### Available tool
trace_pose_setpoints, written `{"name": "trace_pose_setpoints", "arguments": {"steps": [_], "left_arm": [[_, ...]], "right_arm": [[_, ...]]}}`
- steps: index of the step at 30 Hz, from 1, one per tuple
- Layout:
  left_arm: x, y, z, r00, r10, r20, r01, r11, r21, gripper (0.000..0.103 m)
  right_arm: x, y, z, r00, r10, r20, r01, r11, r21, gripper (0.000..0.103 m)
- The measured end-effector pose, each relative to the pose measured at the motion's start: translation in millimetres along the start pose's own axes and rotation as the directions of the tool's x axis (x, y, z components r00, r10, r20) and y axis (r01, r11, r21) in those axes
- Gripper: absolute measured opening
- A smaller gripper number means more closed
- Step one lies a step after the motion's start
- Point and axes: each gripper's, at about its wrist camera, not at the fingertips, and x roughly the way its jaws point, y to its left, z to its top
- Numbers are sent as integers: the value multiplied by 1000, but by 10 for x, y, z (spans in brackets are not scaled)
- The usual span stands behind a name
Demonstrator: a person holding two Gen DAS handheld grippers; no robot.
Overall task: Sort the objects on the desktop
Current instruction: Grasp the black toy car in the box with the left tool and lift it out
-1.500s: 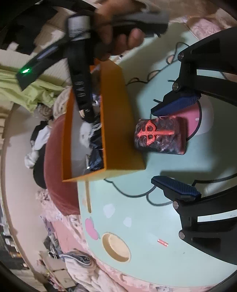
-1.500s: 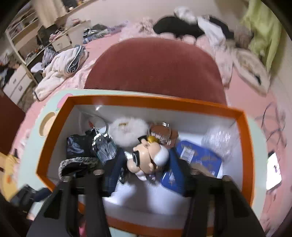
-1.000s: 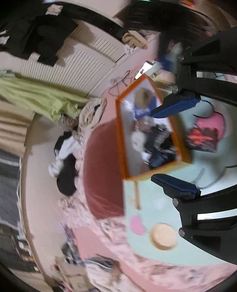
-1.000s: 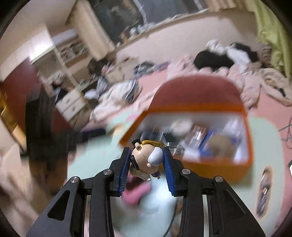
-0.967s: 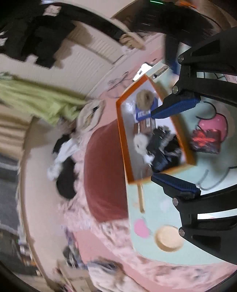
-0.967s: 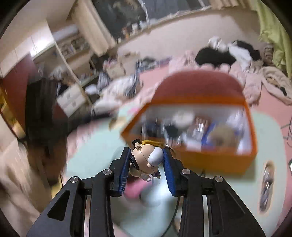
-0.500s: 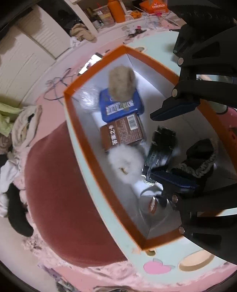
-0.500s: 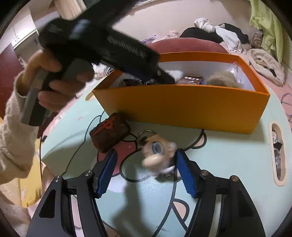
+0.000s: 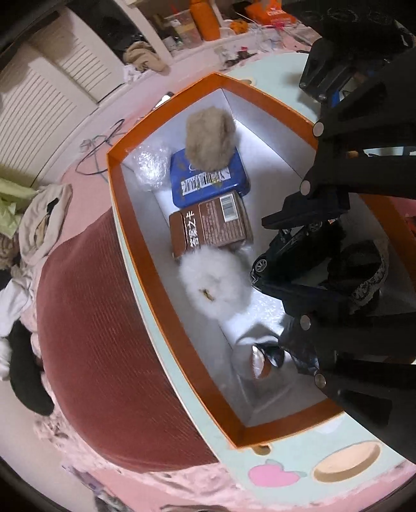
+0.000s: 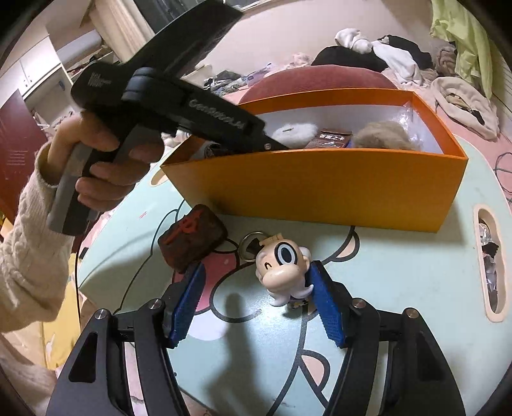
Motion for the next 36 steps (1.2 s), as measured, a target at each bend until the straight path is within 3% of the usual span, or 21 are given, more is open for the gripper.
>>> {"name": "trace_pose_setpoints", "arguments": {"steps": [2, 4, 5, 7, 9, 11, 13, 15, 17, 22, 25, 26, 28, 31, 34, 36], "left_arm": [[-16, 31, -8, 1000, -10, 6, 10, 1000, -14, 32], [-118, 60, -35, 997, -35, 68, 37, 999, -25, 5], [-169, 51, -17, 993, -70, 91, 73, 997, -31, 0], [-401, 90, -71, 973, -136, 187, 146, 988, -42, 0], [-642, 127, -135, 948, -155, 277, 173, 984, -40, 0], [-778, 173, -193, 935, -161, 315, 185, 982, -48, 0], [-768, 177, -159, 943, -156, 293, 179, 982, -56, 3], [-697, 283, -135, 958, -135, 253, 166, 980, -108, 26], [-602, 299, -64, 969, -130, 209, 159, 979, -130, 33], [-190, 278, 80, 999, -52, 17, 53, 994, -95, 33], [47, 175, 102, 998, 20, -63, -21, 999, -25, 33], [114, 148, 109, 996, 23, -81, -24, 1000, -10, 37], [268, 134, 133, 990, -4, -141, 1, 1000, -15, 29], [310, 126, 146, 992, 46, -120, -47, 999, -5, 25], [261, 178, 129, 995, 16, -97, -20, 999, -38, 25], [160, 240, 61, 998, -58, -32, 56, 996, -64, 25]], "right_arm": [[15, -19, 27, 1000, -2, 0, 2, 1000, 1, 66], [-42, 12, -66, 1000, -2, 1, 2, 1000, -4, 66], [-45, 11, -72, 1000, -3, 0, 3, 1000, -4, 66], [-51, -8, -83, 1000, -6, 1, 6, 1000, -5, 66], [-56, -9, -87, 1000, -5, 2, 5, 1000, -2, 66], [-59, -4, -84, 1000, -6, 2, 6, 1000, -1, 66], [-63, -9, -84, 1000, -7, 3, 7, 1000, -3, 66], [-63, -26, -72, 1000, -7, 2, 7, 1000, -4, 66], [-62, -23, -71, 1000, -6, 2, 6, 1000, -2, 66], [-65, -19, -75, 1000, -8, 4, 8, 1000, 3, 66], [-65, -27, -73, 1000, 0, 7, 0, 1000, 11, 66], [-63, -23, -71, 1000, 2, 8, -2, 1000, 13, 66], [-63, -27, -74, 1000, 4, 9, -4, 1000, 14, 66], [-54, -19, -71, 1000, 3, 8, -3, 1000, 17, 66], [-40, -18, -68, 1000, 2, 7, -3, 1000, 19, 66], [-25, -26, -53, 1000, 4, 8, -4, 1000, 21, 66]]}}
